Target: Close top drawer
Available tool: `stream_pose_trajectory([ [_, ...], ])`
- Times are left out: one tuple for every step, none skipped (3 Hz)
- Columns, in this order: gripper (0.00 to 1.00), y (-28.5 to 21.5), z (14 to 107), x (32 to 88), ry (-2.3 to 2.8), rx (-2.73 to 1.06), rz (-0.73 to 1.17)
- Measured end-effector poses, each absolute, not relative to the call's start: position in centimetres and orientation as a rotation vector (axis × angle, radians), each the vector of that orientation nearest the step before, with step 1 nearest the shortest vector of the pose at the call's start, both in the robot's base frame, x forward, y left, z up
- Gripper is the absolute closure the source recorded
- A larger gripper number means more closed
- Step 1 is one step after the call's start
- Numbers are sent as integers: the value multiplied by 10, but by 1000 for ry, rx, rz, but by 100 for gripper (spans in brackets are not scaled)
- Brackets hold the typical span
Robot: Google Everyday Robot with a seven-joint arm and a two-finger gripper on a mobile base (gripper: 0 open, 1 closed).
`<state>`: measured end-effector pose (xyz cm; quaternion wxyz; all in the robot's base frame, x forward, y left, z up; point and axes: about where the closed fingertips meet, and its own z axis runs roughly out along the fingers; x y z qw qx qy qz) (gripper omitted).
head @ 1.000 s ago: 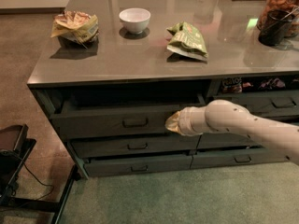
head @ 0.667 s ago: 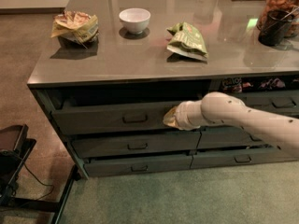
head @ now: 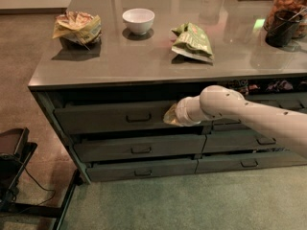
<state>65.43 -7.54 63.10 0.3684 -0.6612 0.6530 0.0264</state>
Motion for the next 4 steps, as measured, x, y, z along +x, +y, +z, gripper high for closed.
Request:
stream_pose_trajectory([
  [100, -78, 636, 622, 1683, -1703, 144],
  [100, -81, 647, 566, 1669, -1712, 263],
  [81, -87, 647, 563, 1678, -1698, 268],
  [58, -87, 647, 563, 1678, -1698, 268],
])
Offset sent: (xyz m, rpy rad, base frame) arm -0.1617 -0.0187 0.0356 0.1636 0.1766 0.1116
